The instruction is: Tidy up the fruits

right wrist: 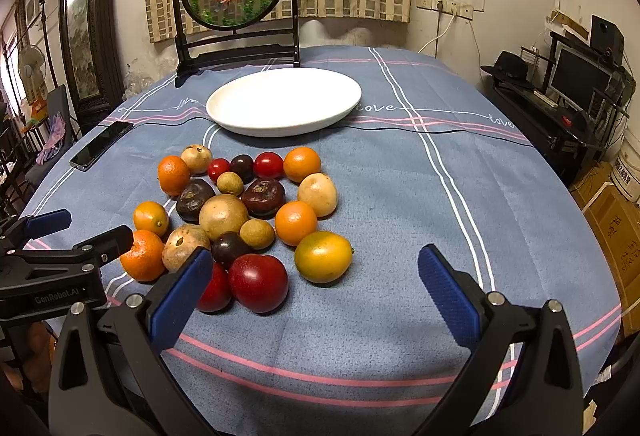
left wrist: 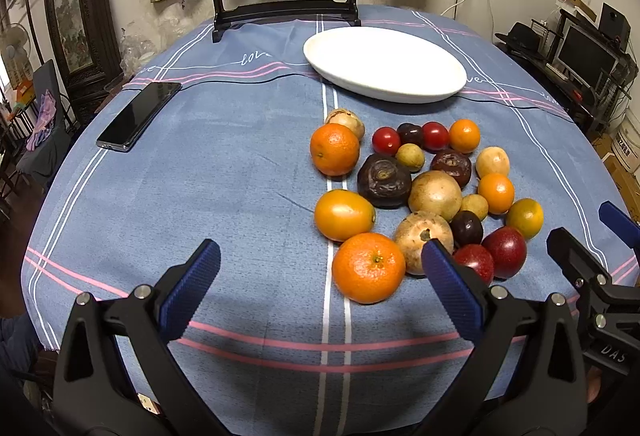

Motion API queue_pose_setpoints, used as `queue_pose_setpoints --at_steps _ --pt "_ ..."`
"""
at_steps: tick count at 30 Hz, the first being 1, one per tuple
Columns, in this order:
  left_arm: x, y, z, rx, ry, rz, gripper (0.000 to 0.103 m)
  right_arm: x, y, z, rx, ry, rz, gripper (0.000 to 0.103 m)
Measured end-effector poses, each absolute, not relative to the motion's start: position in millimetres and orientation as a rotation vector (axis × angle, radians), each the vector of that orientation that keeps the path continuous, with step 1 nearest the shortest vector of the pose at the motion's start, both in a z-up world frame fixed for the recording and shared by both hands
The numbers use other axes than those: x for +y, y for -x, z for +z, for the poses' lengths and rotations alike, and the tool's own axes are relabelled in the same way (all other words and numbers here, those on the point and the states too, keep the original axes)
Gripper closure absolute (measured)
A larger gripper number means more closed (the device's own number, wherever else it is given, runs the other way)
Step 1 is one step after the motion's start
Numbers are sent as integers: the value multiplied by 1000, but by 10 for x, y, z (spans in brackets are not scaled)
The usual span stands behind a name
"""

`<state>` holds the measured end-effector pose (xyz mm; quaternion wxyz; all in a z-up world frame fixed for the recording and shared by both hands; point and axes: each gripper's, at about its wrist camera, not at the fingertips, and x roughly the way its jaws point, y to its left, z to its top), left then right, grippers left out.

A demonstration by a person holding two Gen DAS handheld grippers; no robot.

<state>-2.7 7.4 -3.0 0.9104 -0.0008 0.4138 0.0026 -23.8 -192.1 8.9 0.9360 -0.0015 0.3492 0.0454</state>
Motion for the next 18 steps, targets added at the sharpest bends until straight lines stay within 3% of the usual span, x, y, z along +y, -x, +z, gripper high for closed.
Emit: queue_pose_setpoints --at_steps 18 --pt "65 26 -24 852 0 1 2 -1921 229 91 715 3 93 1"
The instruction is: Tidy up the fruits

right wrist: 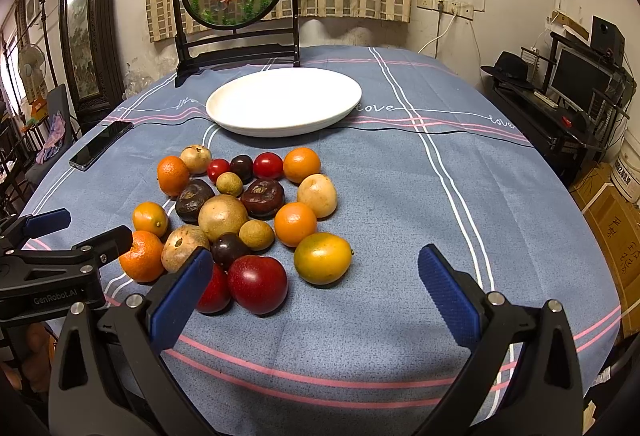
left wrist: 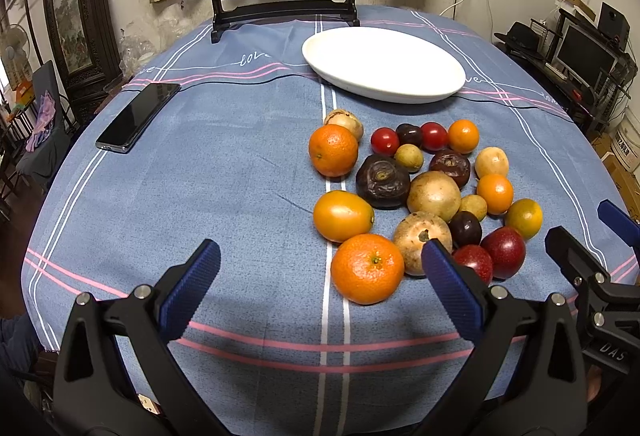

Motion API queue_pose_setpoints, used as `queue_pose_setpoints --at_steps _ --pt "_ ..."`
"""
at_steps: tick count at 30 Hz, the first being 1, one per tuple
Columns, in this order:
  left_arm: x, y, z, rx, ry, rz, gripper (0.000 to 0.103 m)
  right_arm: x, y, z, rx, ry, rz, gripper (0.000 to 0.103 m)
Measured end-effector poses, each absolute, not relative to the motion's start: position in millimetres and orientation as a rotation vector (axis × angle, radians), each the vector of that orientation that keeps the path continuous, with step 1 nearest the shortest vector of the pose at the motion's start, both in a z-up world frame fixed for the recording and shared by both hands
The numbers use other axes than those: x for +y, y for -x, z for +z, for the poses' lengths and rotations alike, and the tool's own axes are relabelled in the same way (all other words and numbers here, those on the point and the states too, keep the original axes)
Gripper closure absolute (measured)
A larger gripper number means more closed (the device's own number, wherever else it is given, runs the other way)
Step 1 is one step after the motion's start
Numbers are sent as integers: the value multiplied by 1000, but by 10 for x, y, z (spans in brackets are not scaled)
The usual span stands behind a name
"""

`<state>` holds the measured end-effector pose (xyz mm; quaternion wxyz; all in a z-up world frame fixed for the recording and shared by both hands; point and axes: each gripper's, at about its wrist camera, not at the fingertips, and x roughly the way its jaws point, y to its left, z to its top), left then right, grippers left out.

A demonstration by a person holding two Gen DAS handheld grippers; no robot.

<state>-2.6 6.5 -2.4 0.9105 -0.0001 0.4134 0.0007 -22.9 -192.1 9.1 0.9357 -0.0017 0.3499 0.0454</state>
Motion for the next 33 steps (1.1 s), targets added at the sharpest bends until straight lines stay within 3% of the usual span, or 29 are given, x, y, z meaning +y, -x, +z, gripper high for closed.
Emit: queue_pose_setpoints --at_steps 33 --pt "2 119 -220 900 -79 -166 2 -2198 303 -93 726 8 188 1"
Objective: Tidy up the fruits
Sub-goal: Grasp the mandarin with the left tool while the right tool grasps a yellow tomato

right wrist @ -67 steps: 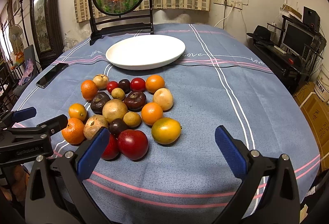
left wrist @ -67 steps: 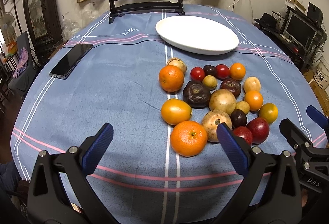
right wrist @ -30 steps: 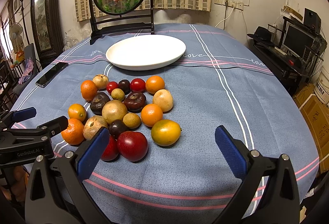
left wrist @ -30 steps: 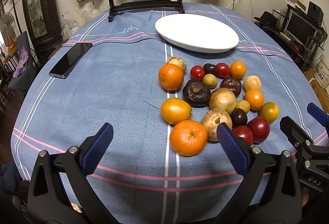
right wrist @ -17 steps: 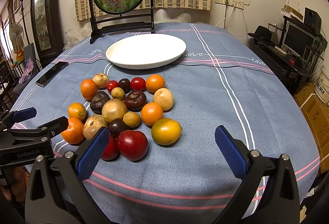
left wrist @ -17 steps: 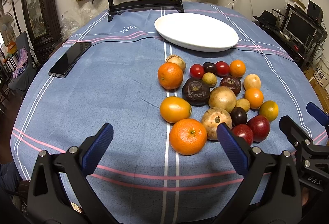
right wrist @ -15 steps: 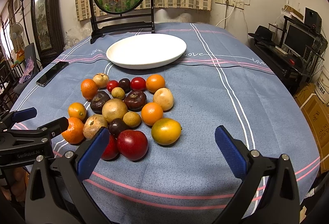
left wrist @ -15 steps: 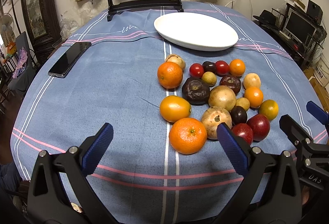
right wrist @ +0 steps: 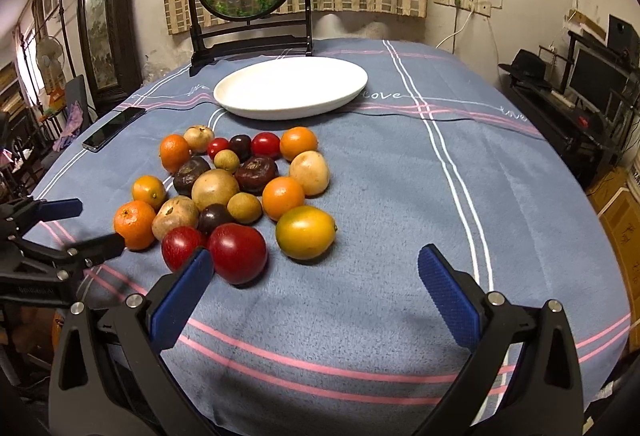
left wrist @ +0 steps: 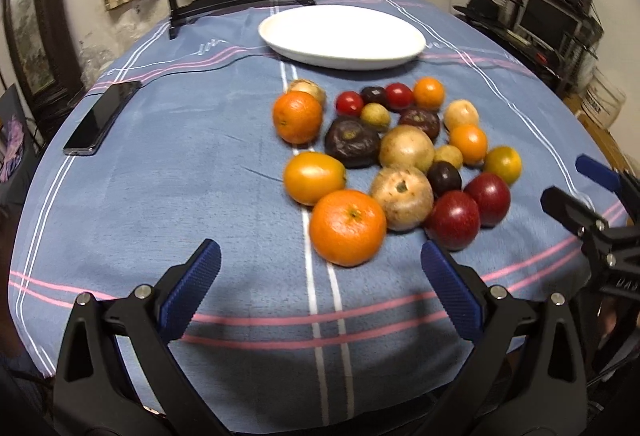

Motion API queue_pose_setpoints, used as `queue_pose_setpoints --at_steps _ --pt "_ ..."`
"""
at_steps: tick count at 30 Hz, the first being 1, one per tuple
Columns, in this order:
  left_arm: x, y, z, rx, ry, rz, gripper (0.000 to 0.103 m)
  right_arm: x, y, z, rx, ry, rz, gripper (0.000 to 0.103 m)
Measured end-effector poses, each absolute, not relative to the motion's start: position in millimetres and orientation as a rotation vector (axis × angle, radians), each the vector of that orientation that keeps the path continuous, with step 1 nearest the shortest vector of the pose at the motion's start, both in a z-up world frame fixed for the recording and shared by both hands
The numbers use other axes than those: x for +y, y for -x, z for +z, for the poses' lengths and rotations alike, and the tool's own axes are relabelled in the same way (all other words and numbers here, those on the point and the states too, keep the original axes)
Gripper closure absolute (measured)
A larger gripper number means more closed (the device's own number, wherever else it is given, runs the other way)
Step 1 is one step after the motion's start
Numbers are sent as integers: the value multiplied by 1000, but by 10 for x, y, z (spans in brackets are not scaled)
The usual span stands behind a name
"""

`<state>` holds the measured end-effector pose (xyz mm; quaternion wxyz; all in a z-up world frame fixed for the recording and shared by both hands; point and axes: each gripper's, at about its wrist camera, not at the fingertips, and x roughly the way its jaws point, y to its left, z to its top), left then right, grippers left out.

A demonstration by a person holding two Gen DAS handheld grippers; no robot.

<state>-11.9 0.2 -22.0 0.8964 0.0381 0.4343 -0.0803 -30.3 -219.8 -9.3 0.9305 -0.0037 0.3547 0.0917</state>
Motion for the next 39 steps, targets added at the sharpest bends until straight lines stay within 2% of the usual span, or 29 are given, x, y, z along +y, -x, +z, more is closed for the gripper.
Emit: queue_pose_setpoints --at_steps 2,4,6,11,13,24,31,36,39 --pt "-45 96 -267 911 -90 -188 8 -2212 305 -106 726 4 198 1" --pt "-66 30 -341 945 -77 -233 31 -2239 305 -134 728 -7 211 1" --pt "-75 -74 -444 999 -55 -241 45 -2259 295 -161 733 -12 214 1" --pt "-159 -189 -489 980 -78 -240 47 -2332 253 -171 735 -12 205 1" --pt "-163 -211 -491 964 -79 -255 57 -2348 232 -178 740 -7 216 1" --pt "-30 -225 -496 944 -39 -288 58 -2282 99 -224 825 13 281 2" --pt "1 -177 -495 936 -31 -295 58 -2362 -46 -199 830 -12 248 22" --pt "-12 -179 -496 934 -43 -288 57 -2268 -211 -293 881 -2 290 29" --pt "-28 -176 -494 933 -48 -283 57 -2211 -339 -345 904 -9 316 42"
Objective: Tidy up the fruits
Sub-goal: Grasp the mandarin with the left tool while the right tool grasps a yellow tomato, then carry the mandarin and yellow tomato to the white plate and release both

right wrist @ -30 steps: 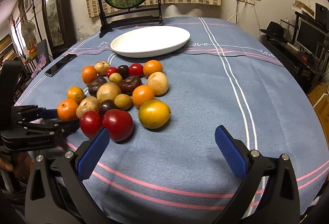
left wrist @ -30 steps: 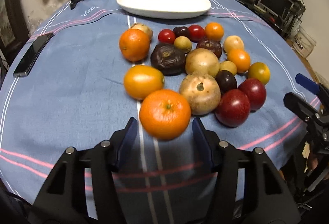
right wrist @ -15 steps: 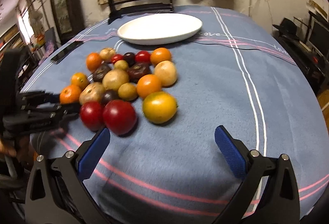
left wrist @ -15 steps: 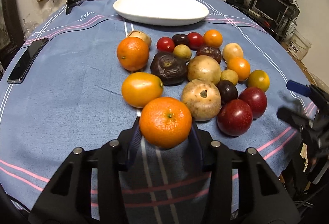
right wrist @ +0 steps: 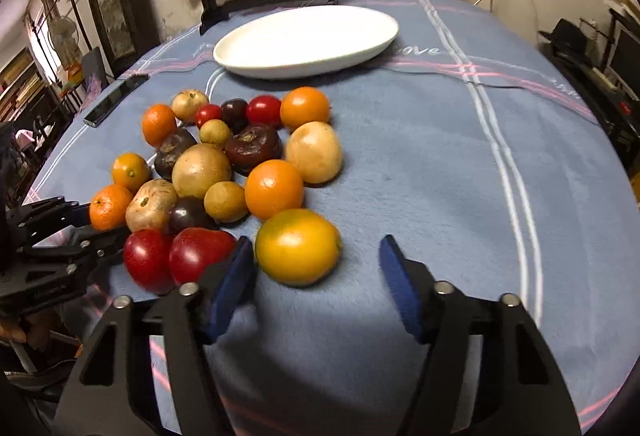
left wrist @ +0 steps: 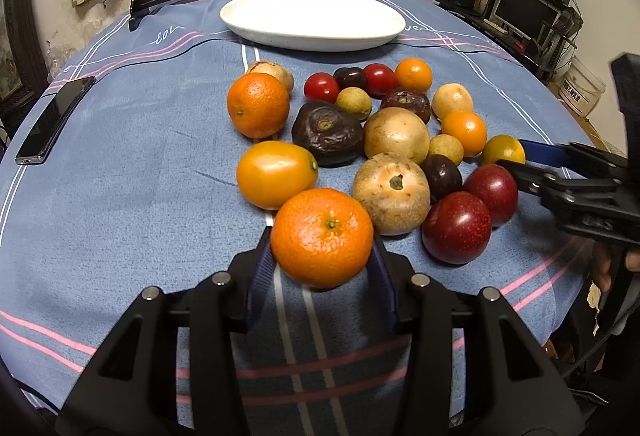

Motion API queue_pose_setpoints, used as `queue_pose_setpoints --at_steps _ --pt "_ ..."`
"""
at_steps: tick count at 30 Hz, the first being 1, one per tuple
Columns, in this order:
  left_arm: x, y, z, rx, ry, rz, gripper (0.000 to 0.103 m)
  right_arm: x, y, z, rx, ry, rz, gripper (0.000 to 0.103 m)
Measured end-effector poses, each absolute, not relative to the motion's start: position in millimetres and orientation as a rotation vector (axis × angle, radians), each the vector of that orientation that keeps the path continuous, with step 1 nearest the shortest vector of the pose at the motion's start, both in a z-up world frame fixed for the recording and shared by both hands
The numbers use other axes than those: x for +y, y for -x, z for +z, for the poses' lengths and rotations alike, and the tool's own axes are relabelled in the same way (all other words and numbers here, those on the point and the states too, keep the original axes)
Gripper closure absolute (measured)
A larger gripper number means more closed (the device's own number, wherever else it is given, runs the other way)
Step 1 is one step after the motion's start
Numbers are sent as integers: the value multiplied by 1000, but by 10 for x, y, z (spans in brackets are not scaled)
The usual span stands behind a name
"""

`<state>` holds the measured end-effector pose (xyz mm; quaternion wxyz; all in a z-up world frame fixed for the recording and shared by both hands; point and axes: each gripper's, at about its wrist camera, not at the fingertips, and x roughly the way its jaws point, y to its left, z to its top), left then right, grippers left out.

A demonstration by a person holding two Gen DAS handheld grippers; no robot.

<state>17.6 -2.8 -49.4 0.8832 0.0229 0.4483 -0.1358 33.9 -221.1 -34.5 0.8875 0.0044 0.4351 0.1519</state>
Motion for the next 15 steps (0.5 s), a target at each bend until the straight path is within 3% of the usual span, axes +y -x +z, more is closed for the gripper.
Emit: queue_pose_setpoints --at_steps 2,15 --pt "-39 -175 -493 934 -50 -281 57 -2211 -394 -335 910 -32 356 60" --pt "-25 -51 -250 881 -38 -337 58 -2392 -168 -6 800 -47 330 60"
